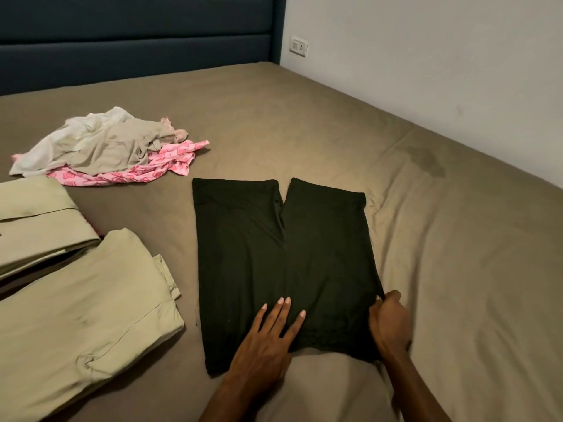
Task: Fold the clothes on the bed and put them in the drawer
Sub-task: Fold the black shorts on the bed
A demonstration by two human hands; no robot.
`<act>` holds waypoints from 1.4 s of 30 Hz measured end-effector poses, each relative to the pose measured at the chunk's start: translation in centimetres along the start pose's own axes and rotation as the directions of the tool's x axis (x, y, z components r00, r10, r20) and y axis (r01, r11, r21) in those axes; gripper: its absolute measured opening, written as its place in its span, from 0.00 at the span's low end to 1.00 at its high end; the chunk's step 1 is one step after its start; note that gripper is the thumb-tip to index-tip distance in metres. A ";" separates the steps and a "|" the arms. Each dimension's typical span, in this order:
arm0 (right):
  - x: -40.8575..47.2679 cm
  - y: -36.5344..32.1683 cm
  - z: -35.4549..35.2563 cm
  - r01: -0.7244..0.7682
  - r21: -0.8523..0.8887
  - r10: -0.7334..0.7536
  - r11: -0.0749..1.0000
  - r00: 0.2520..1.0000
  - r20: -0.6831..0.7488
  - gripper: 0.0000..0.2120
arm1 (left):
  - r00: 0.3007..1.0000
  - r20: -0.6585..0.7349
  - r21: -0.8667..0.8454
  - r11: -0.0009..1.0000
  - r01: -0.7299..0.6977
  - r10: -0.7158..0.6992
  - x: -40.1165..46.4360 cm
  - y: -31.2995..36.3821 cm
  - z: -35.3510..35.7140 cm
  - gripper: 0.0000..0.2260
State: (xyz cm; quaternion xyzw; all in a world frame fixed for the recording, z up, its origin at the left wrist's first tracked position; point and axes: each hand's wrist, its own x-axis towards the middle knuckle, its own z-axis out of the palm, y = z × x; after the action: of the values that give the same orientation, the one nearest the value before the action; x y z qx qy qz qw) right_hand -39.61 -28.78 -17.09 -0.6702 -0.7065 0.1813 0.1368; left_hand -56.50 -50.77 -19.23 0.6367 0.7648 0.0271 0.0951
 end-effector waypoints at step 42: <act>-3.7 1.5 0.8 0.018 -0.101 -0.040 0.995 0.975 -0.221 0.10 | 0.813 0.011 -0.217 0.792 0.571 -0.583 -7.6 -3.4 -2.7 0.39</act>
State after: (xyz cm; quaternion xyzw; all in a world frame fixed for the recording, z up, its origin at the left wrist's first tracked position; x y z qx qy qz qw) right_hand -38.39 -32.48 -18.29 -0.6819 -0.7045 0.0682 0.1845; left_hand -58.97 -58.63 -16.27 0.3586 0.9174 0.0952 0.1437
